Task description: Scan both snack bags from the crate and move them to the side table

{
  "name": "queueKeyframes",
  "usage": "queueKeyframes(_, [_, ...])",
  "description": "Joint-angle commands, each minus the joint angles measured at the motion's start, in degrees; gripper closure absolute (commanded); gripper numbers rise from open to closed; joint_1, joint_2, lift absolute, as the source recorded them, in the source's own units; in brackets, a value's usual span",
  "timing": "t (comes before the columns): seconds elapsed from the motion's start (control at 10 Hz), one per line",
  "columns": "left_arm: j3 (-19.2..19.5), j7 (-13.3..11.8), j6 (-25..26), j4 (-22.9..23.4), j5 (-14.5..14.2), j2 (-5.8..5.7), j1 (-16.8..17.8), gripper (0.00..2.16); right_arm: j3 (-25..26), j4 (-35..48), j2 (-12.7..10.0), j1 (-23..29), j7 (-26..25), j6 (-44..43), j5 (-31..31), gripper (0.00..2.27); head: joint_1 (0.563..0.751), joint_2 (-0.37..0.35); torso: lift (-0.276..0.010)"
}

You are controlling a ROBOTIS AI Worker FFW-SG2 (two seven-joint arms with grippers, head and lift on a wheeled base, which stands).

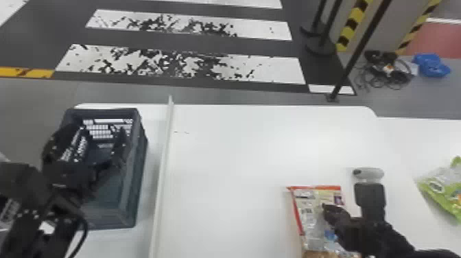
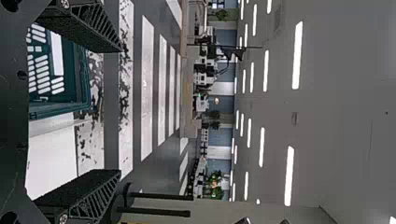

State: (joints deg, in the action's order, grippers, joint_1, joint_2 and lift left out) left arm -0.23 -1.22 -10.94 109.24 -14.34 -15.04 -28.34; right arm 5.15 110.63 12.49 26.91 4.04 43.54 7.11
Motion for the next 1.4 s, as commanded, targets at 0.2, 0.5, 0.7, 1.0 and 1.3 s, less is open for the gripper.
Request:
queueKeyframes(0.2, [0.06, -0.01, -0.18, -0.17, -0.08, -0.07, -0.05, 0.07, -0.58, -2.17, -0.19, -1.78, -0.18, -0.34, -0.17, 2.25, 0.695, -0.078, -0.029])
queueKeyframes(0.5, [-0.03, -0.01, -0.88, -0.26, 0.01, 0.01, -0.13, 0.07, 0.83, 2.14, -0.19, -0.19, -0.18, -0.16, 0.09, 2.25, 0.695, -0.074, -0.029])
queueKeyframes(0.7, [-0.21, -0.09, -1.06, -0.52, 0.01, 0.19, -0.05, 0.07, 2.50, 8.46, -0.19, 2.09, -0.88, 1.07, 0.71, 2.22, 0.695, -0.080, -0.029])
queueKeyframes(1.0, [-0.29, -0.18, -1.58, -0.52, 0.01, 0.19, -0.05, 0.07, 4.78, 11.89, 0.08, 2.97, -3.87, 2.83, 0.80, 0.41, 0.695, -0.106, -0.029])
queueKeyframes(1.3, [-0.29, -0.09, -1.58, -0.78, 0.01, 0.10, 0.04, 0.07, 7.24, 7.76, 1.57, 1.92, -4.13, -0.87, 0.00, 0.03, 0.695, -0.146, -0.029])
